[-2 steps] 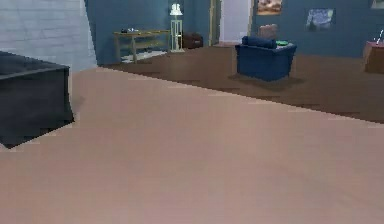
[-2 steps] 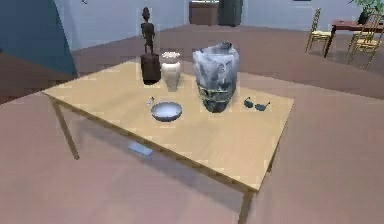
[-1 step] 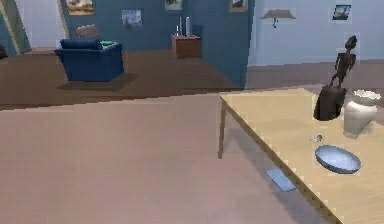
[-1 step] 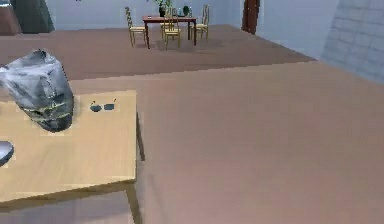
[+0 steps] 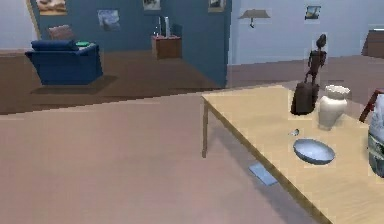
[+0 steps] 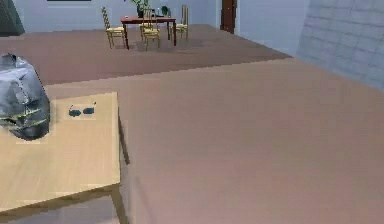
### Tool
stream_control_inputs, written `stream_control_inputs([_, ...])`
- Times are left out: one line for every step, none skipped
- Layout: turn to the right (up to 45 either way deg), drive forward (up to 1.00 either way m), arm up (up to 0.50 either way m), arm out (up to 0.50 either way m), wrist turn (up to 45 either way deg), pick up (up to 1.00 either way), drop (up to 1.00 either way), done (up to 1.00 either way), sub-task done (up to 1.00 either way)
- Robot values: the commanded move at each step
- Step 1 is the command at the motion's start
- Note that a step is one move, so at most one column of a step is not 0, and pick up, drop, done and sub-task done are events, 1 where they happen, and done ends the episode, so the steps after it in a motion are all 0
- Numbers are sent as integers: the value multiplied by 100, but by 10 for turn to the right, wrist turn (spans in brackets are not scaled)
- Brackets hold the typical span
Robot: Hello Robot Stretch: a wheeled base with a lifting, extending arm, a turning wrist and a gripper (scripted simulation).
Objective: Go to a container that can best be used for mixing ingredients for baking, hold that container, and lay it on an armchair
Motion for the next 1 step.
stream_control_inputs([0, 85, 0, 0, 0, 0, 0, 0, 0])
